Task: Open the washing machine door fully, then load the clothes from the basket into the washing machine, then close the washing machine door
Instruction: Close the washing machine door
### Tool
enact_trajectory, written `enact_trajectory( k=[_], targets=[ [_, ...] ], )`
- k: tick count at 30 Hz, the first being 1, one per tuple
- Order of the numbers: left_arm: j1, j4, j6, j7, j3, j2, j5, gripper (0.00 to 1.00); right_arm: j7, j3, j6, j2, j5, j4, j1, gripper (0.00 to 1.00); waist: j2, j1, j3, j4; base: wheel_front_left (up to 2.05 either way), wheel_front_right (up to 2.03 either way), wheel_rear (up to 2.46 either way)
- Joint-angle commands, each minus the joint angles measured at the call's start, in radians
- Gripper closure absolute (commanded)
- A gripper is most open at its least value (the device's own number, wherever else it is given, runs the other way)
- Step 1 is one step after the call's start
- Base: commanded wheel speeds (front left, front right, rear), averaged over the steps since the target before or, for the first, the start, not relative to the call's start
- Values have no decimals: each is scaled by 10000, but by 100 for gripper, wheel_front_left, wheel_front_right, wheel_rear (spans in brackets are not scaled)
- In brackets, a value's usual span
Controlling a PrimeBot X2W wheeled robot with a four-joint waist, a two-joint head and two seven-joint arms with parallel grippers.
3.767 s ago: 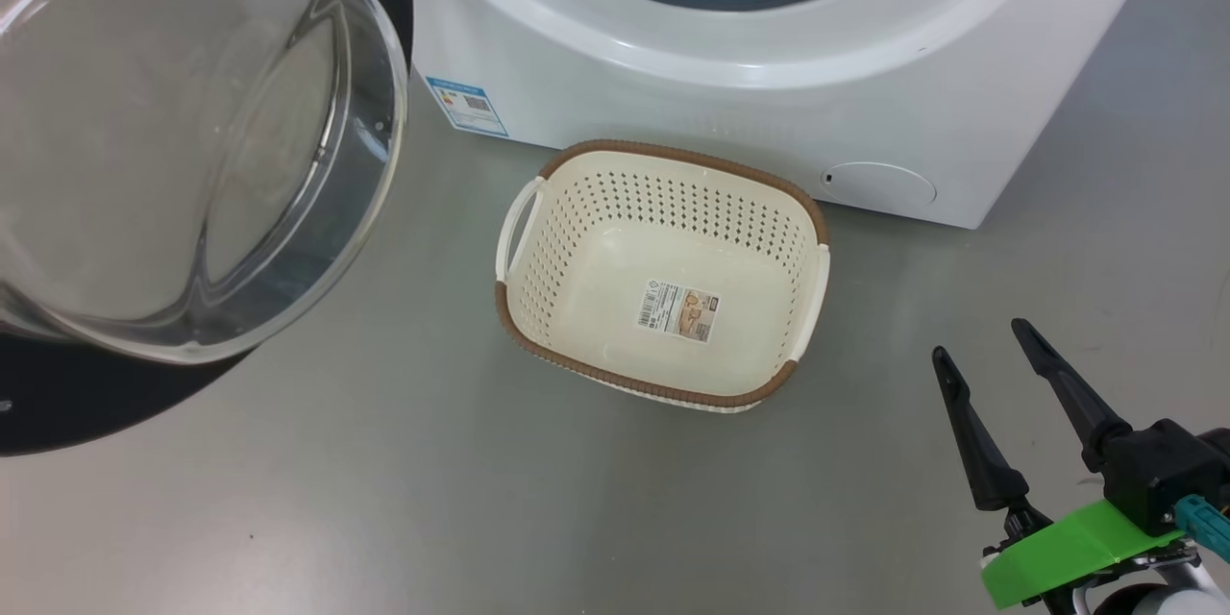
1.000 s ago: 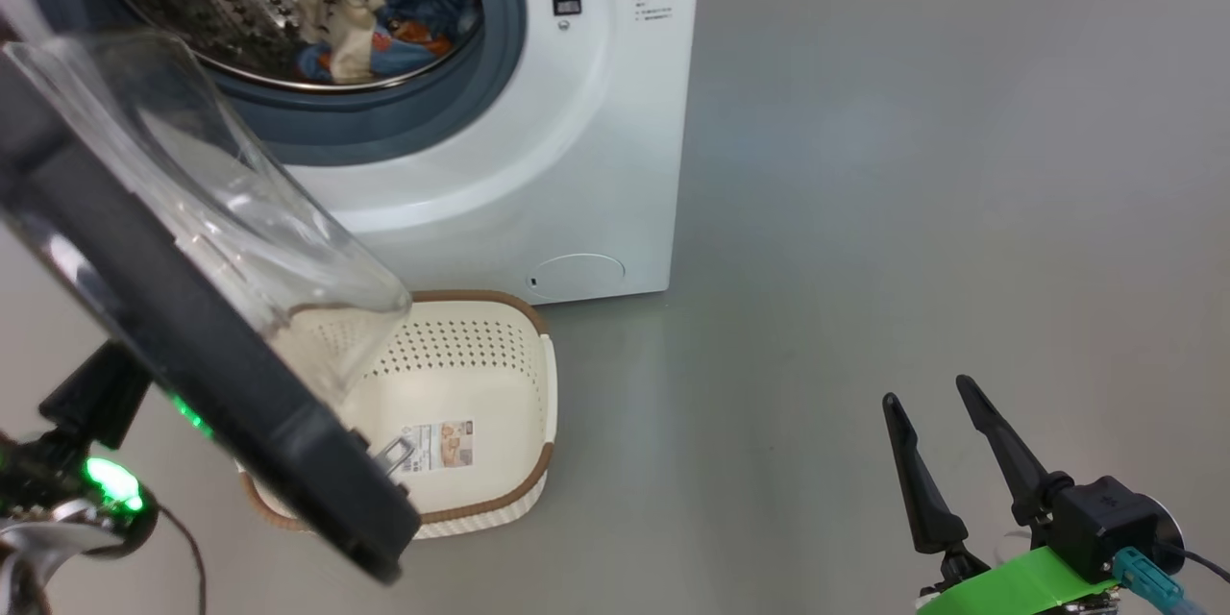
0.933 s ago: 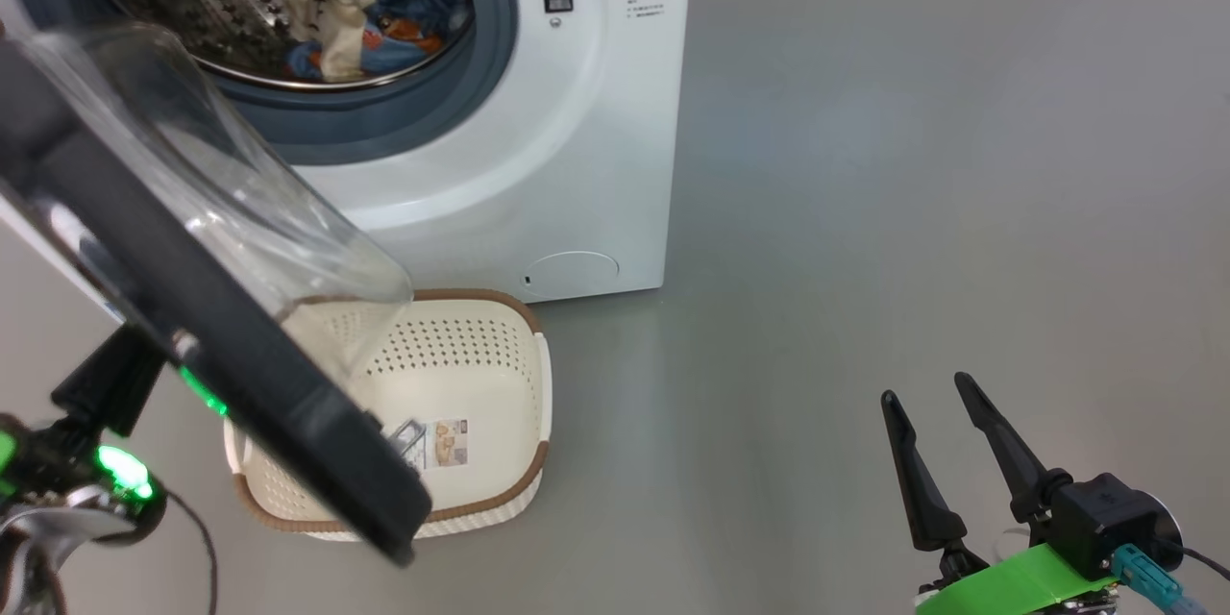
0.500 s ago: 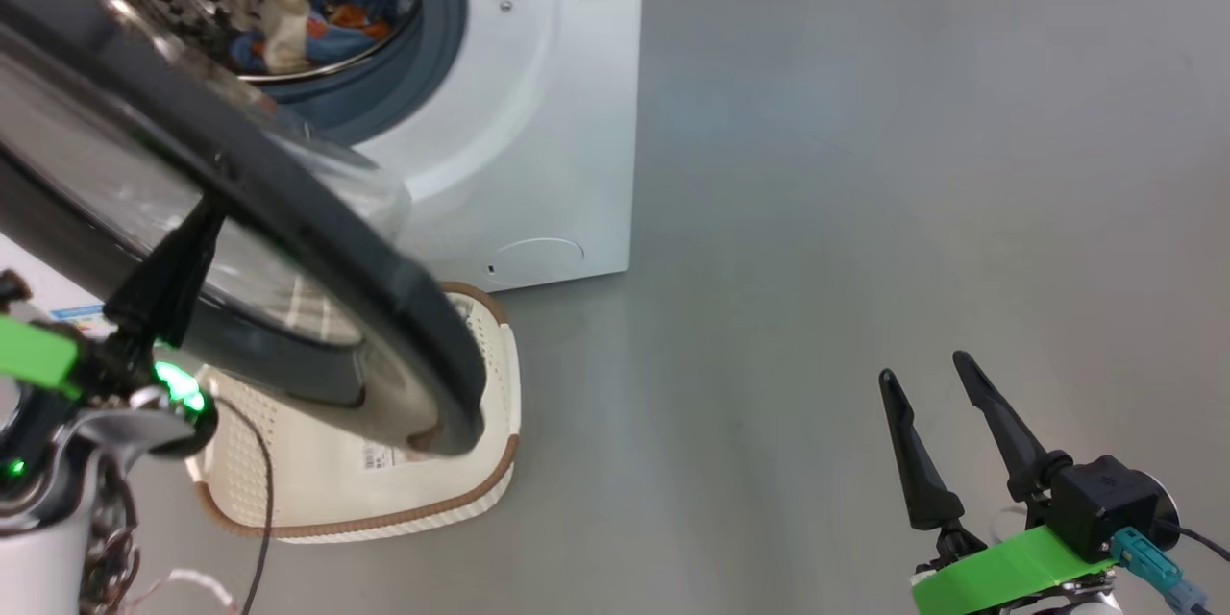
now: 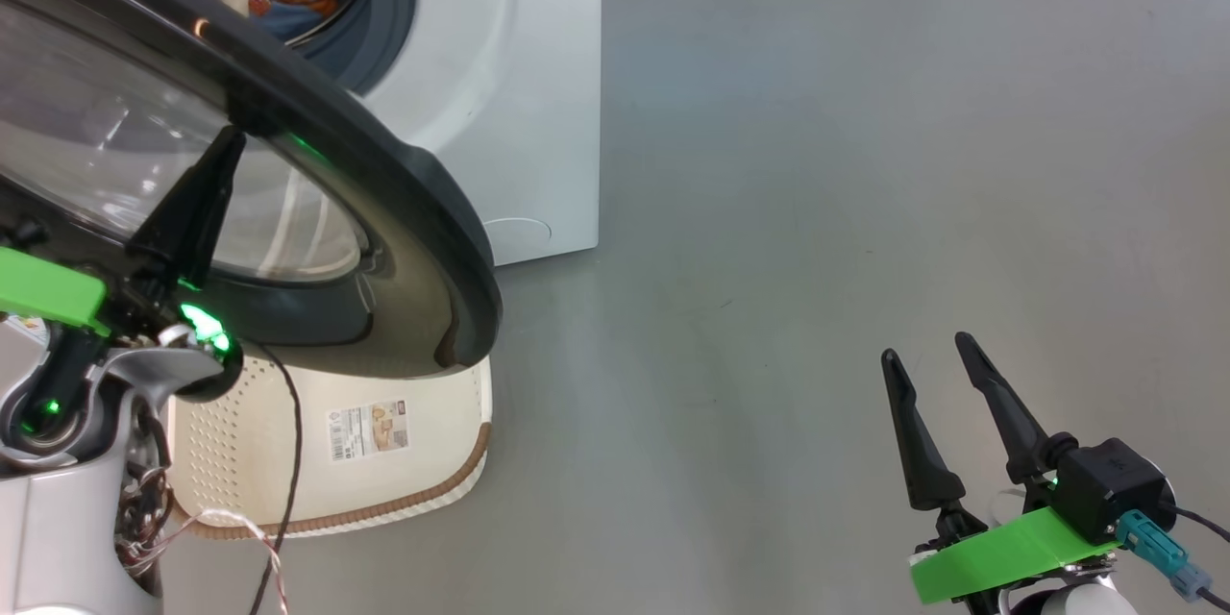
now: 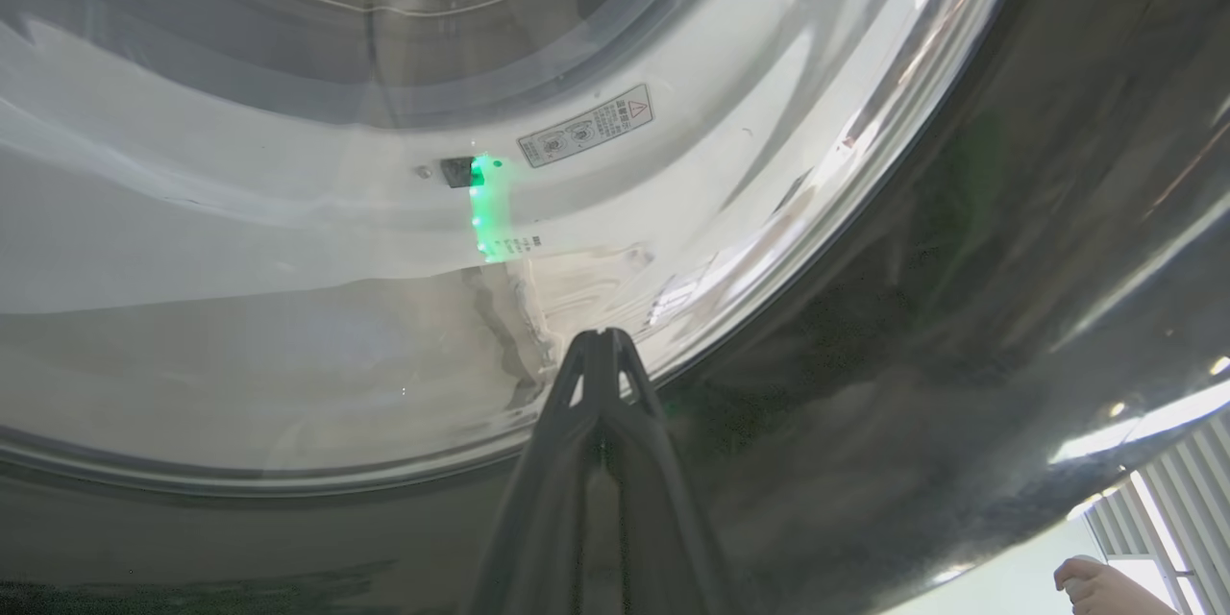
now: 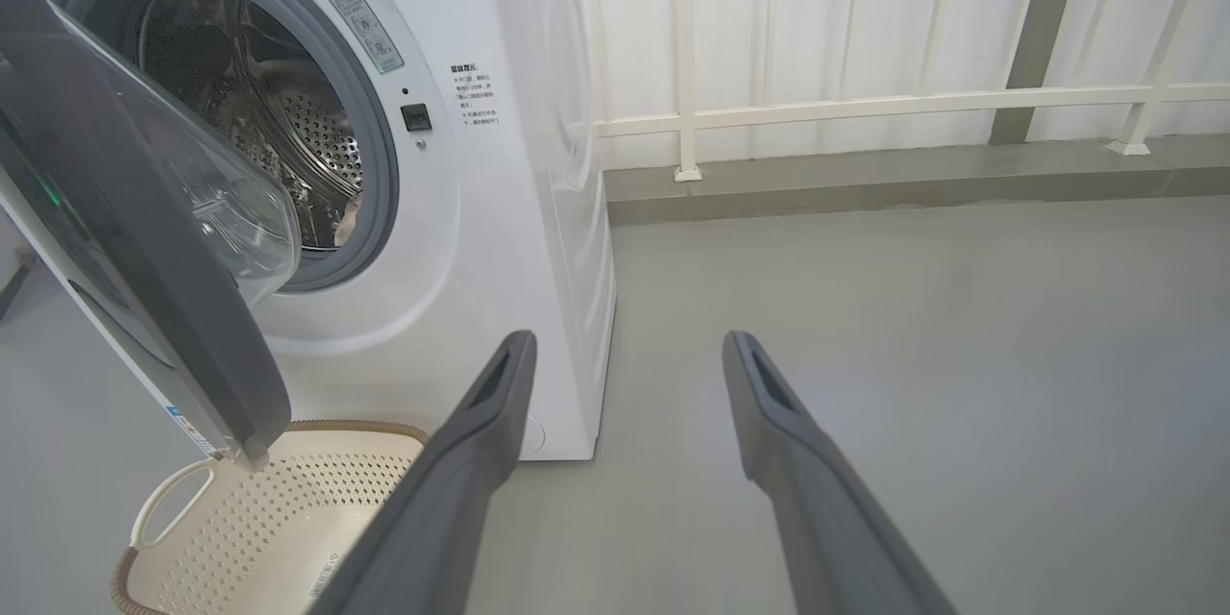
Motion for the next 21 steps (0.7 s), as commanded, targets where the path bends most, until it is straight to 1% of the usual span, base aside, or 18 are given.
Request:
enact_trajectory(
  k=[1, 5, 10, 15, 19, 20, 21],
  targets=[
    [-339, -191, -127, 15, 312, 304, 44, 100, -144, 230, 27, -2, 58, -198, -255, 0, 0, -1, -2, 5, 0, 0, 0],
    [-2, -328, -145, 51, 533, 340, 11, 100, -168, 181, 27, -2, 115, -146, -230, 0, 0, -1, -44, 41, 0, 0, 0],
    [703, -957, -150, 10, 950, 336, -28, 100, -187, 87, 27, -2, 128, -136, -131, 0, 0, -1, -83, 193, 0, 0, 0],
    [1763, -1840, -151, 156, 1425, 237, -192, 100, -197, 72, 27, -2, 123, -104, -67, 0, 0, -1, -216, 337, 0, 0, 0],
    [2774, -2497, -152, 203, 1715, 147, -120, 100, -201, 61, 27, -1, 74, -89, 66, 0, 0, -1, -402, 498, 0, 0, 0],
    [3000, -2647, -152, 145, 1784, 112, -54, 91, -202, 45, 27, -1, 62, -88, 99, 0, 0, -1, -439, 550, 0, 0, 0],
    [3207, -2774, -152, 118, 1826, 51, -26, 42, -202, 34, 27, -1, 49, -86, 128, 0, 0, -1, -478, 604, 0, 0, 0]
  ],
)
